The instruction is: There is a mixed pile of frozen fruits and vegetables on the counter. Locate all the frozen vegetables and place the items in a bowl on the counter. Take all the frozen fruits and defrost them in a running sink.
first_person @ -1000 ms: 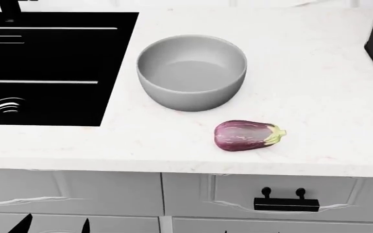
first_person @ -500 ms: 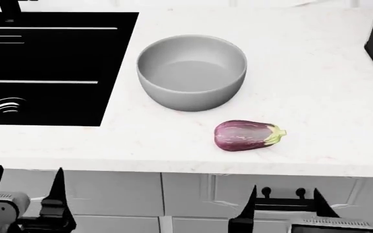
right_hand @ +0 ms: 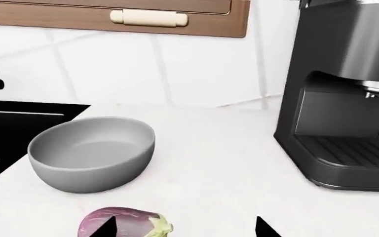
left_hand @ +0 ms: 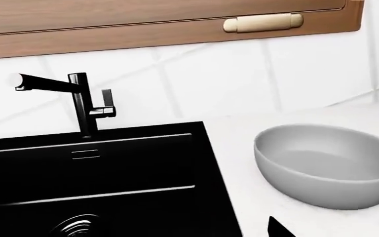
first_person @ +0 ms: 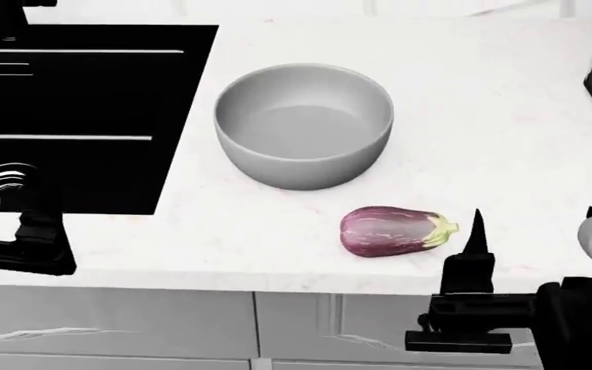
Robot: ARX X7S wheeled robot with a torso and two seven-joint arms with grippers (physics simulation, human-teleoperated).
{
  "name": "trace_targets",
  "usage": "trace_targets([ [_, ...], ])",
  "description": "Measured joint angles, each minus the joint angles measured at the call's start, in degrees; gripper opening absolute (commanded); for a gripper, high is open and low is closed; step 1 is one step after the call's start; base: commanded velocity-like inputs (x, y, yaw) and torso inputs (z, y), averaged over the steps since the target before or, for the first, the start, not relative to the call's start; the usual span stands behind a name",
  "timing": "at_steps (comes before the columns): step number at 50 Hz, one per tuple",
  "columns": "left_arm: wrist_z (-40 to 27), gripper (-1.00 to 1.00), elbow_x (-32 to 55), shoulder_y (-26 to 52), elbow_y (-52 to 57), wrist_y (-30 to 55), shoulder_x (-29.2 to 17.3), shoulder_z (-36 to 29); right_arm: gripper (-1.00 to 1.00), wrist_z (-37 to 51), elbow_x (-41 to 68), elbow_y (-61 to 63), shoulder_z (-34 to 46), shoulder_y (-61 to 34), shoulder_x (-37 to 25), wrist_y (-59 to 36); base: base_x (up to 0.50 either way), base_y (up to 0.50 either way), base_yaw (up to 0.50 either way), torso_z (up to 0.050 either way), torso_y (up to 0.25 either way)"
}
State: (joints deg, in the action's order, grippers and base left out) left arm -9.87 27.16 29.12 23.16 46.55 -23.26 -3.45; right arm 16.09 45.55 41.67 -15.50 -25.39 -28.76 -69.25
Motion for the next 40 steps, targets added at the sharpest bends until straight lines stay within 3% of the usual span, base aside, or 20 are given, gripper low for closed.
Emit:
trace_targets([
  [31, -0.06, 1.00, 2.79, 3.96, -0.18, 5.85, -2.12, 1.17, 1.00, 4.81, 13.52, 1.78, -6.09, -7.74, -1.70, -15.20, 0.33, 0.00, 0.00, 0.000, 0.000],
  [40, -0.54, 1.00, 2.78, 4.52, 0.00, 6.36, -1.88, 0.49, 1.00, 13.13, 25.29, -1.24, -6.05, -11.57, -4.38, -18.16, 0.13, 0.00, 0.00, 0.000, 0.002],
])
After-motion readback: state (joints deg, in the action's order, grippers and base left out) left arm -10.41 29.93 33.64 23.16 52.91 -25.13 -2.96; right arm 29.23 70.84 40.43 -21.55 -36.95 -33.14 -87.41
